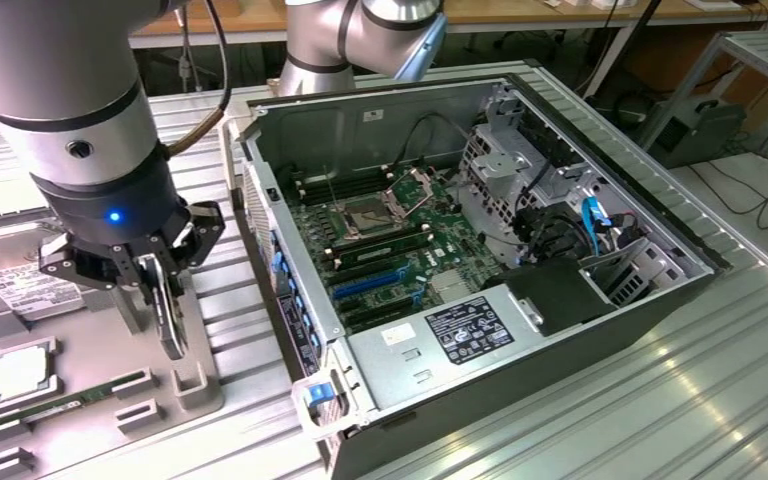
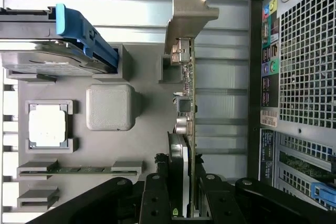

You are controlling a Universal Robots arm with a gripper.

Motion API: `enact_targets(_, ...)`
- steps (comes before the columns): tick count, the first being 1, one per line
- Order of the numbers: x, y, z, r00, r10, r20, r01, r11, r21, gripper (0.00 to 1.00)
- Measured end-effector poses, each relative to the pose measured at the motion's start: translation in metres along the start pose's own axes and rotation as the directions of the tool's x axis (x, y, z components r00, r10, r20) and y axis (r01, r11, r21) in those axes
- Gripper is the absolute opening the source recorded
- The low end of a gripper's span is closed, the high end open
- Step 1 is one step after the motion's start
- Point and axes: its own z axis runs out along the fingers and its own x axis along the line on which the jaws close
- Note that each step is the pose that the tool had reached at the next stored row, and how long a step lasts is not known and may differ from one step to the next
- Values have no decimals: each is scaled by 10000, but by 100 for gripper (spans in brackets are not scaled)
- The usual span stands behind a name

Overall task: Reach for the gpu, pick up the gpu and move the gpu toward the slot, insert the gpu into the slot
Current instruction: 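Pick up the gpu and move the gpu toward the slot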

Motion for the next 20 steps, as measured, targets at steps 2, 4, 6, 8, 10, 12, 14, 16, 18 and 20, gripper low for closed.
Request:
enact_targets(2, -1, 1, -18, 10000, 1, 1, -1, 10000, -42, 28)
enact_targets(4, -1, 2, -33, 10000, 3, 4, -3, 10000, -93, 28)
enact_targets(6, -1, 3, -50, 10000, 5, 3, -4, 9999, -141, 28)
enact_targets(8, -4, 5, -71, 10000, 5, 4, -5, 9998, -193, 28)
enact_targets(10, -5, 6, -92, 10000, 7, 5, -7, 9998, -214, 28)
enact_targets(12, -7, 7, -115, 10000, 7, 5, -7, 9997, -230, 28)
enact_targets(14, -7, 8, -133, 10000, 7, 5, -7, 9997, -245, 28)
enact_targets(16, -8, 9, -148, 10000, 8, 7, -7, 9996, -267, 28)
enact_targets(18, -8, 10, -159, 10000, 8, 6, -8, 9996, -287, 28)
enact_targets(20, -9, 11, -170, 10000, 9, 7, -9, 9995, -310, 28)
